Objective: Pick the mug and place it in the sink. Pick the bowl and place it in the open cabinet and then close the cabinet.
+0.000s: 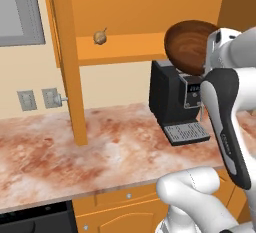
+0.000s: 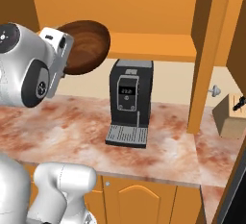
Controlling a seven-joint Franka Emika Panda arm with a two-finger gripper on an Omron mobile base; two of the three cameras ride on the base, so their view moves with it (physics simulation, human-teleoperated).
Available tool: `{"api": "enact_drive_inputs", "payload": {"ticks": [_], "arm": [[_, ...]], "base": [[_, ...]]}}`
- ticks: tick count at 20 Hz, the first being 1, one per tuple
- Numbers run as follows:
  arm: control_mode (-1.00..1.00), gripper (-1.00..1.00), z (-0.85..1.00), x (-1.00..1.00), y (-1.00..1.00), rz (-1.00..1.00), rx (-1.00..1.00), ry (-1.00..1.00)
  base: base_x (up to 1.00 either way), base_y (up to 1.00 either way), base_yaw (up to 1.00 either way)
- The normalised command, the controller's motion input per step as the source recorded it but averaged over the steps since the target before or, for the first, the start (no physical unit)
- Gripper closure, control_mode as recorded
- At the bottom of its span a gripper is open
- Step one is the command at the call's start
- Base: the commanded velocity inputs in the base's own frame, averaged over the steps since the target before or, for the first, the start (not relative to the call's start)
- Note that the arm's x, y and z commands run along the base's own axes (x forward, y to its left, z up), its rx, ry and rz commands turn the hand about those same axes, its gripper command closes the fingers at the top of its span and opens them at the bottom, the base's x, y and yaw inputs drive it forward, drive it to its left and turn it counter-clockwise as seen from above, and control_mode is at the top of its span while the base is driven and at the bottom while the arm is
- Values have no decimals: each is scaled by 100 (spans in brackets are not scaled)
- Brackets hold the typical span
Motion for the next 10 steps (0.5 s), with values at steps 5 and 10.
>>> {"api": "enact_drive_inputs", "payload": {"ticks": [5, 10], "arm": [[-100, 100, 3, 44, -9, -4, 0, -5], [-100, 100, 4, 60, -4, -1, 2, -2]], "base": [[0, 0, 0], [0, 0, 0]]}}
